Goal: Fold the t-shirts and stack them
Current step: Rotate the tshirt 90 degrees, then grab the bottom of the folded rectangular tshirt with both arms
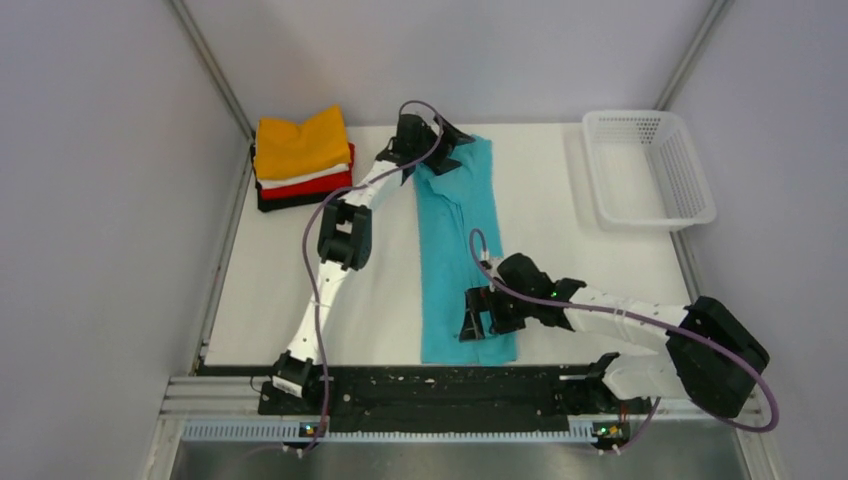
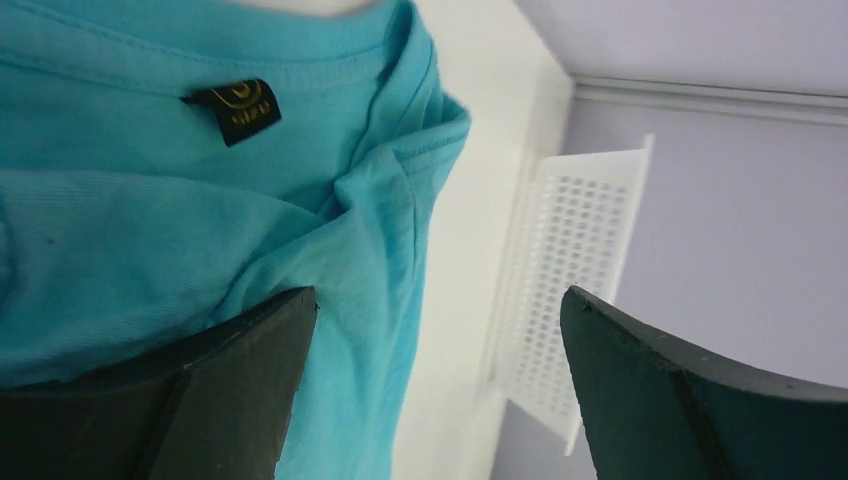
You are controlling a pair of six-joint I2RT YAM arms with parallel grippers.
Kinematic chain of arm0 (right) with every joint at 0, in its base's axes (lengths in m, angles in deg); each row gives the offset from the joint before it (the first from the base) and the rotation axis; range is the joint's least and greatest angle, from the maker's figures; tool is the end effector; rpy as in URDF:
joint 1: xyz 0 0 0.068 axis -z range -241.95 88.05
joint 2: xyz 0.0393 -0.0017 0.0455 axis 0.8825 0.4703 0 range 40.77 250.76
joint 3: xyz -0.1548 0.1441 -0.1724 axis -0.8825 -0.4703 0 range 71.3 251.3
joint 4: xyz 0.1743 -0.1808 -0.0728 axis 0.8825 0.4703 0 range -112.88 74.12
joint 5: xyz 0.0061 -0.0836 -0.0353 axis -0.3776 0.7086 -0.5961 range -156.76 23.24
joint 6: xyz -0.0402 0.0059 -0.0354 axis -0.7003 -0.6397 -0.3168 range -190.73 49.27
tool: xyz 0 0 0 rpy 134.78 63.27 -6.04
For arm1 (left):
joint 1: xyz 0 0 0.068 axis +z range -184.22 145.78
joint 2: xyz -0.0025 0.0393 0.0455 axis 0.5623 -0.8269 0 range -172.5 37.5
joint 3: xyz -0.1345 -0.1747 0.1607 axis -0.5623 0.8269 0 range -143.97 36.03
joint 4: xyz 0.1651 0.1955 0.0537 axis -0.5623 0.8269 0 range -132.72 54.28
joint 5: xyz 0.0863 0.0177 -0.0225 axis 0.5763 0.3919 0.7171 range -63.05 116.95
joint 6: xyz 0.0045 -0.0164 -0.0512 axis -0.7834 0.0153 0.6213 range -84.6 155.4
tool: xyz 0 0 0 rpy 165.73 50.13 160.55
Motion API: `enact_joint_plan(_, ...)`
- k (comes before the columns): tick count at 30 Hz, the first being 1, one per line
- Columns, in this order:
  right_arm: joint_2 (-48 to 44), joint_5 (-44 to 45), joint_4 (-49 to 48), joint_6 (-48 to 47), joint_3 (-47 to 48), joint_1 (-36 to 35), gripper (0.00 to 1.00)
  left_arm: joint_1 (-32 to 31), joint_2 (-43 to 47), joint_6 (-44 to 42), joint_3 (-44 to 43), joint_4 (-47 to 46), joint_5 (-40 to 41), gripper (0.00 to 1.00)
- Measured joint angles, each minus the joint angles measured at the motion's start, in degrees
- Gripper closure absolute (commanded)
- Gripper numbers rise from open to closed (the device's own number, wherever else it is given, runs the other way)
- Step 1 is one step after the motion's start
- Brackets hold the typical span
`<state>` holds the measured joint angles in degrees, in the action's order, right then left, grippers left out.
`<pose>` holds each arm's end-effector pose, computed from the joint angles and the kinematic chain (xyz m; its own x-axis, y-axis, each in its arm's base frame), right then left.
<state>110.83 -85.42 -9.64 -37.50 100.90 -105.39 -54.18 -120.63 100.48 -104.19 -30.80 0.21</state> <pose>0.1513 0.1589 0.1615 -0.9219 -0.1579 -0.3539 -0.3393 0.7702 0.5401 0.5664 -0.2227 0.1410 -0.8062 -0.5688 -0.1627 -0.1409 0.4516 -0.8810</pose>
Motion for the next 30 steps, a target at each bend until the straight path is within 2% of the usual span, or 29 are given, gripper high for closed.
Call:
enact_joint_plan(3, 2.62, -1.86, -3.41, 1.01, 0.52, -4.15, 0.01, -0.9, -5.92, 7.61, -4.57, -11.06, 0.28, 0.01)
enact_joint_plan(6, 4.5, -2.36, -6.6, 2.14, 0.94, -4.74, 0.01, -1.77, -7.67, 11.02, -5.07, -16.94, 2.8, 0.01)
enact_joint_plan(12, 3.34, 0.55, -3.65, 2.32, 2.23, -5.05, 0.01, -2.38, -7.67, 10.21, -5.07, -18.58, 8.68, 0.01)
enact_joint_plan(18, -7.82, 5.97, 2.99, 2.51, 2.43, -5.31, 0.01, -0.87, -3.96, 2.86, -3.39, -14.73, 9.29, 0.01)
enact_joint_plan(20, -12.04, 8.68, 5.53, 2.93, 2.45, -5.31, 0.01, -0.24, 0.28, -0.98, -0.92, -11.39, 9.22, 0.01)
enact_joint_plan(23, -17.16, 13.05, 10.54, 4.57, 2.45, -5.25, 0.01, 0.55, 11.47, -6.67, 5.92, -6.25, 8.33, 0.01)
enact_joint_plan(27, -20.79, 16.59, 17.49, 6.95, 2.27, -3.8, 0.02, 0.2, 33.62, -15.34, 17.35, 1.51, 7.39, 0.01)
enact_joint_plan(30, -21.35, 16.24, 20.28, 8.11, 1.53, -0.87, 0.08, -3.63, 54.75, -22.16, 32.09, 3.69, 12.0, 0.01)
